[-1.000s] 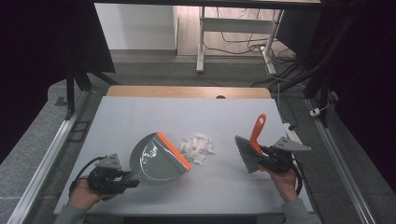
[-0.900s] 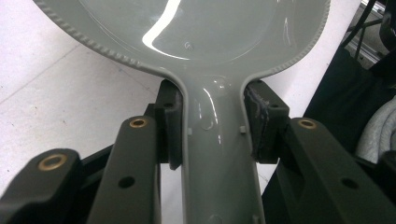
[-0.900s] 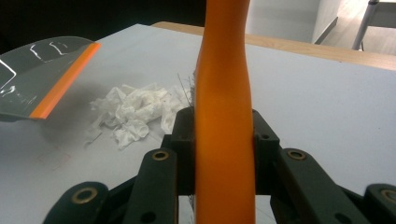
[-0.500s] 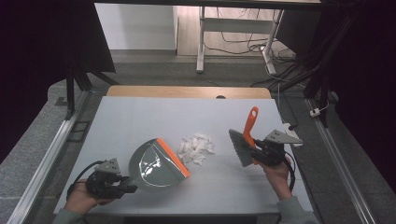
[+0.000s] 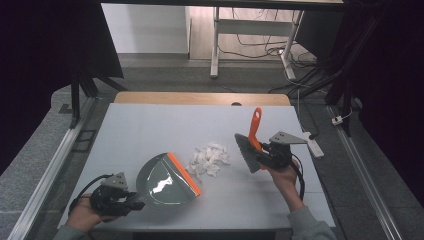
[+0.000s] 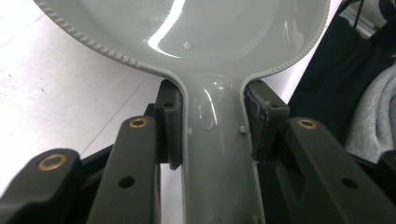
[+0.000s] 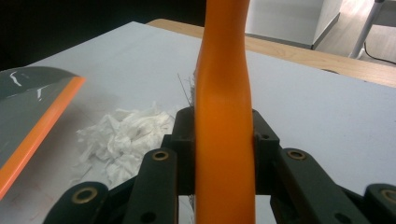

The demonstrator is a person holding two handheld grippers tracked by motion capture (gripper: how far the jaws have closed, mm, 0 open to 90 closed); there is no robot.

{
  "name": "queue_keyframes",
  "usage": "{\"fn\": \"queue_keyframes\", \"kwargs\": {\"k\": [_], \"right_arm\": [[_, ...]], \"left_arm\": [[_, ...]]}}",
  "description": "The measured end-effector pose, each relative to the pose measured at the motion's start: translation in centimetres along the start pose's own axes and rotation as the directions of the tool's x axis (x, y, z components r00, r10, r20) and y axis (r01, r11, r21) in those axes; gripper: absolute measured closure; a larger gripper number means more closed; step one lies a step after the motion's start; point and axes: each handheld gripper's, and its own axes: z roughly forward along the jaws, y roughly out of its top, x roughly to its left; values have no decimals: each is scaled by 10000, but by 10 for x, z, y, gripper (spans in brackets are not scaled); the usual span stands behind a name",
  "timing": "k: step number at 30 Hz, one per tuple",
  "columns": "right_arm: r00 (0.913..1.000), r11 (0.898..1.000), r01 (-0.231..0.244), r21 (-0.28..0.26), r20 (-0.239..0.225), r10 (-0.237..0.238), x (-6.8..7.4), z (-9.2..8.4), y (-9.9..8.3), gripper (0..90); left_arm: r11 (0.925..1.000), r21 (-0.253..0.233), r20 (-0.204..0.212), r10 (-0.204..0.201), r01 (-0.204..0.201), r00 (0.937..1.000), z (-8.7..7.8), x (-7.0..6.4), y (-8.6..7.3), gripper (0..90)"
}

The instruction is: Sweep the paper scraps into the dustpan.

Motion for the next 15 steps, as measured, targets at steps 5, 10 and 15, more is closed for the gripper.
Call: {"fn": "queue_keyframes", "kwargs": {"k": [5,10,15], "right_arm": [[9998,9998,-28,208,208,24,-3,14,7,700],[9998,9996,-33,296,188,27,-6,31,12,700],[9997,9990,-148,419,185,141,-8,44,16,700]], "left_arm": [[9996,296,47,26,-28,10000,5,0,0,612],[9989,475,32,26,-28,10000,5,2,-2,612],[9982,602,-38,-3,5,10000,7,2,-2,612]]}}
